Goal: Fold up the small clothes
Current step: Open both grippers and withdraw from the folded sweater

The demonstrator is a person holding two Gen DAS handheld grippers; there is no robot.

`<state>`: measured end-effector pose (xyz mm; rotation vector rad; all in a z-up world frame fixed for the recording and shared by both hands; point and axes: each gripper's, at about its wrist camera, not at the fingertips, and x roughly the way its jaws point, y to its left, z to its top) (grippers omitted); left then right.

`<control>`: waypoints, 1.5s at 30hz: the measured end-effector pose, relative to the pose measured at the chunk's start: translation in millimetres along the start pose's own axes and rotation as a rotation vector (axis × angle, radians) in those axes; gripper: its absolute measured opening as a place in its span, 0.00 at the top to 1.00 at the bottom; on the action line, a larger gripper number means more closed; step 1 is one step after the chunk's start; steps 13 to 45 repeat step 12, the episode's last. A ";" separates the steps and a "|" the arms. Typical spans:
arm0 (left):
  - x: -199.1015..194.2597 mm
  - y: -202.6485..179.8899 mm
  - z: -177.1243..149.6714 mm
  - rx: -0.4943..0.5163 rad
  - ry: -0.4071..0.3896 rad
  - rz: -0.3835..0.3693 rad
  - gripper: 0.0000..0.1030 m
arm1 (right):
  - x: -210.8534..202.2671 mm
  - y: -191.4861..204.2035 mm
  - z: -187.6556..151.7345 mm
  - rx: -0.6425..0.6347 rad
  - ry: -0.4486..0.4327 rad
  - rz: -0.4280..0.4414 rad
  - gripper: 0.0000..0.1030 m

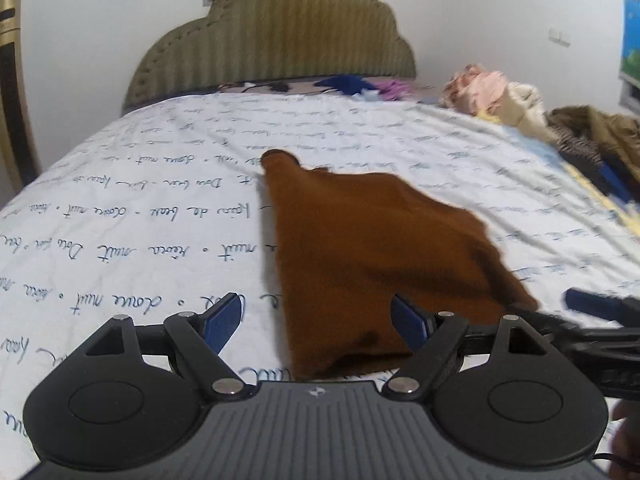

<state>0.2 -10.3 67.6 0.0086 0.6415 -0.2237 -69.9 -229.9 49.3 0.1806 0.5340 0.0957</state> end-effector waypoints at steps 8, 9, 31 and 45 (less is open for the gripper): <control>-23.5 12.4 -8.6 -0.043 -0.041 -0.018 0.18 | -14.3 12.6 -14.4 -0.025 0.008 0.002 0.05; -25.3 13.9 -10.0 -0.046 -0.047 -0.022 0.18 | -15.2 13.2 -15.1 -0.025 0.006 -0.001 0.05; -27.1 15.7 -12.1 -0.044 -0.047 -0.009 0.18 | -17.9 13.3 -17.6 -0.022 0.005 -0.006 0.05; -27.1 15.7 -12.1 -0.044 -0.047 -0.009 0.18 | -17.9 13.3 -17.6 -0.022 0.005 -0.006 0.05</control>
